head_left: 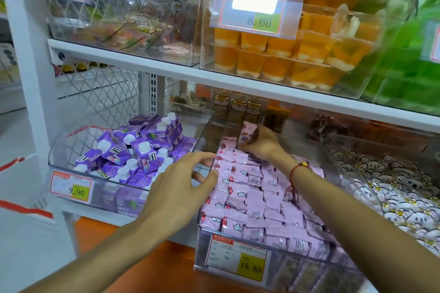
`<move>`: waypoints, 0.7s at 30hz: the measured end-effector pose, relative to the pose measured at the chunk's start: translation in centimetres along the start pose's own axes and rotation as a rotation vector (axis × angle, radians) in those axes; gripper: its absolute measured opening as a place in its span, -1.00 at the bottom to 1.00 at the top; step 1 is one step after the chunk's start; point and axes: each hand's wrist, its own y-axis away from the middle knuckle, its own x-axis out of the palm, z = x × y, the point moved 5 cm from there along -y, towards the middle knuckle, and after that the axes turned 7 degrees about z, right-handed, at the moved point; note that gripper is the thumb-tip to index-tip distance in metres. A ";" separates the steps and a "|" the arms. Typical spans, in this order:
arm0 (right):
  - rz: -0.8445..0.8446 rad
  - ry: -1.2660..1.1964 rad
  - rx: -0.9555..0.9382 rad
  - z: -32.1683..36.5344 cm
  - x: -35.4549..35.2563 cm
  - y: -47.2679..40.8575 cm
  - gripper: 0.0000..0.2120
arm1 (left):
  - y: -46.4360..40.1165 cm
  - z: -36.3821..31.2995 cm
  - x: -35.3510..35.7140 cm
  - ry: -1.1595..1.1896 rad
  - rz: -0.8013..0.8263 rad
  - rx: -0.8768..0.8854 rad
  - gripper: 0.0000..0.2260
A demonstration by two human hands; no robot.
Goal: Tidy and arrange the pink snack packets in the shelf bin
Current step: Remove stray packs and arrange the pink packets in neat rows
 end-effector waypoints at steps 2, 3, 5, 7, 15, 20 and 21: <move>0.070 0.100 -0.018 0.1 0.2 -0.3 -0.85 | 0.0 0.0 -0.1 0.004 -0.002 0.002 -0.80; 0.062 0.139 -0.043 0.2 0.1 -0.5 -0.87 | 0.0 -0.1 -0.1 0.009 -0.001 0.006 -0.80; -0.038 0.158 -0.126 0.4 -0.5 -0.5 -0.79 | 0.0 -0.2 -0.1 0.018 0.001 0.013 -0.80; -0.110 0.126 -0.207 0.5 -0.9 -0.2 -0.65 | -0.1 -0.2 0.0 0.023 0.002 0.016 -0.80; 0.150 0.363 -0.234 0.2 0.7 0.2 -0.73 | -0.1 -0.5 -0.1 0.049 0.007 0.031 -0.82; 0.207 0.221 -0.201 0.0 -2.2 2.0 -0.71 | 0.0 -0.9 -0.4 0.008 -0.010 0.061 -0.80; 0.121 0.215 -0.231 -0.2 -3.1 2.7 -0.71 | -0.1 -1.2 -0.7 -0.039 -0.030 0.091 -0.77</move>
